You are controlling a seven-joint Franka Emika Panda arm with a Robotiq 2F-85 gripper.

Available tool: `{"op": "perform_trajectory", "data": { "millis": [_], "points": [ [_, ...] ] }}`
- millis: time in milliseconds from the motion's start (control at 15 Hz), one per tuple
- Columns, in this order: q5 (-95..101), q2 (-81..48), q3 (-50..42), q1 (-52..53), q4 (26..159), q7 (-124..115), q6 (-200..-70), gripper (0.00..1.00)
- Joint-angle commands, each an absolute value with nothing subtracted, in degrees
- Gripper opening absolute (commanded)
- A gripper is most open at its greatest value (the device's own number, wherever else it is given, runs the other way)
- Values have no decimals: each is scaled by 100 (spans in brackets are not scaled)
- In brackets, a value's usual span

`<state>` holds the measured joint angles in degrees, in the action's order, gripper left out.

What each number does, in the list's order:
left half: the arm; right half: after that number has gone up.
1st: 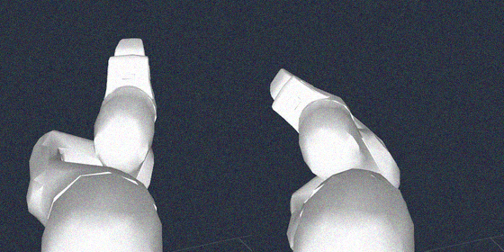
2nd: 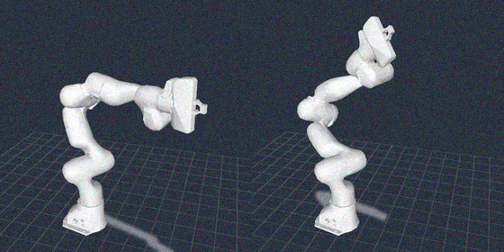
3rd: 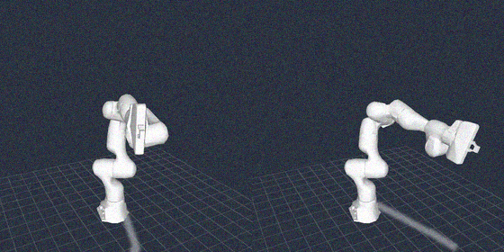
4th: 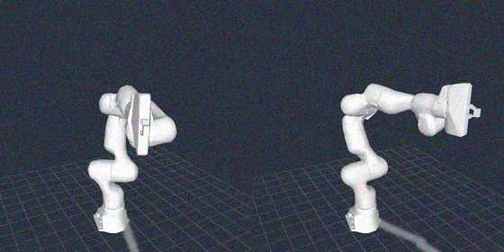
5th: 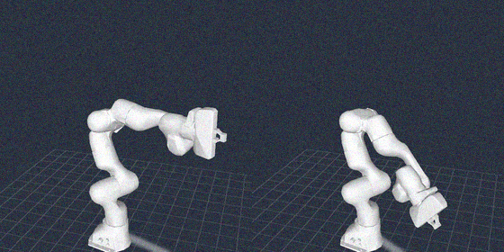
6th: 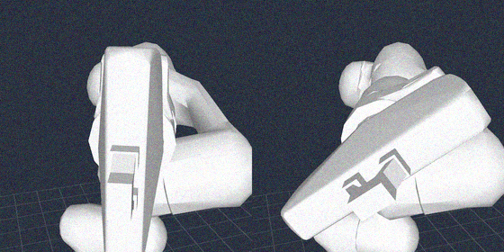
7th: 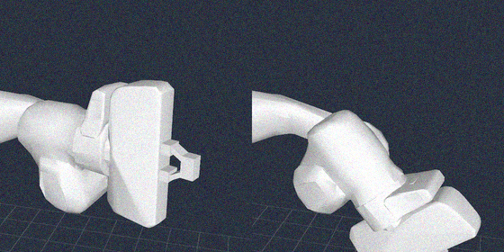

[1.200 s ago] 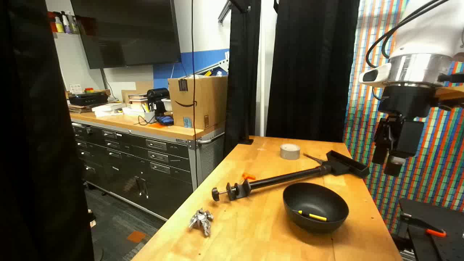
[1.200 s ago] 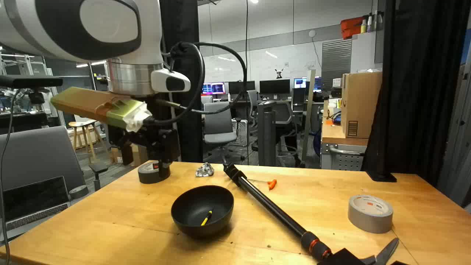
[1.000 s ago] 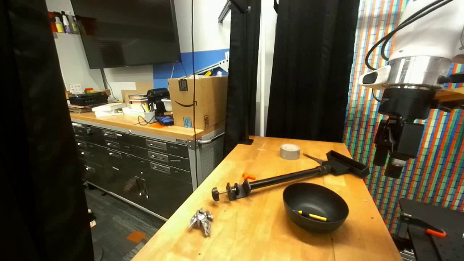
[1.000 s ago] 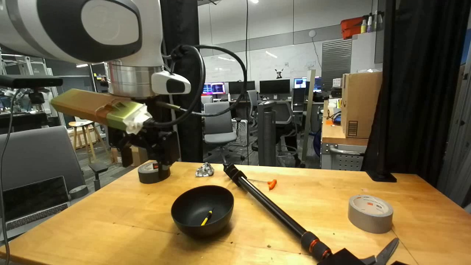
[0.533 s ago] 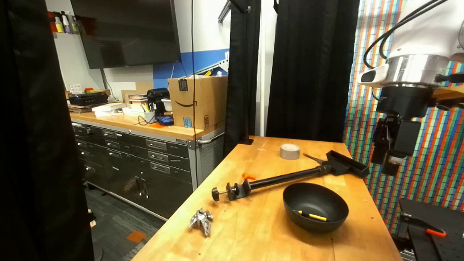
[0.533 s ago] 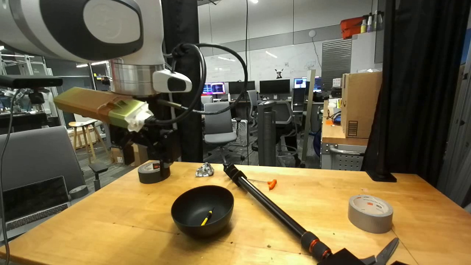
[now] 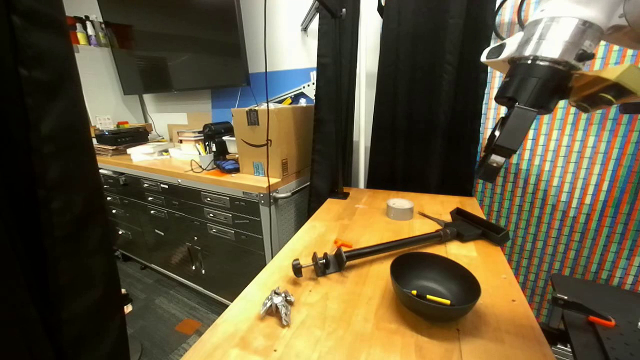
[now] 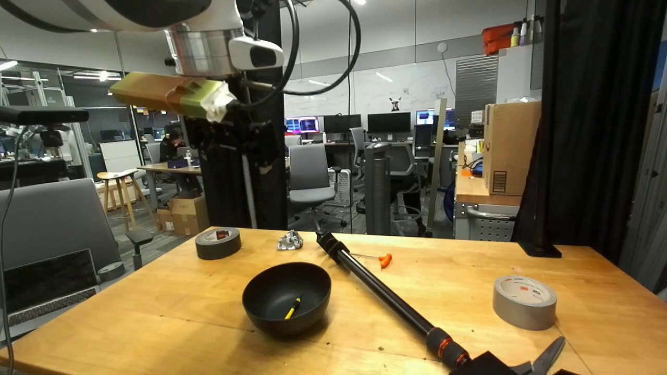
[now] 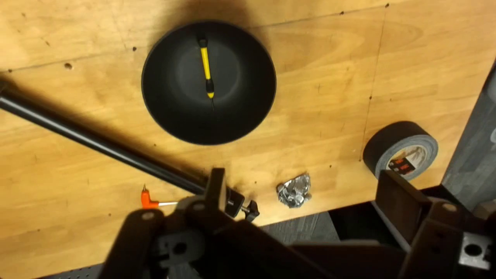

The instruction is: Pick the orange object and put it in the bowl

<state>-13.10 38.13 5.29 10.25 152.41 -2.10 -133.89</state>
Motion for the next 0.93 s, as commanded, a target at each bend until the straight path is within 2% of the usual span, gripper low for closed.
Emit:
{"op": "perform_trajectory", "data": {
  "millis": [0,400,867],
  "points": [
    [-917,3226,770,796,14452,-484,-13338,100],
    [-500,1642,974,662,12824,-881,-13090,100],
    [-131,-342,686,486,10682,-789,-12483,100]
  ]
}}
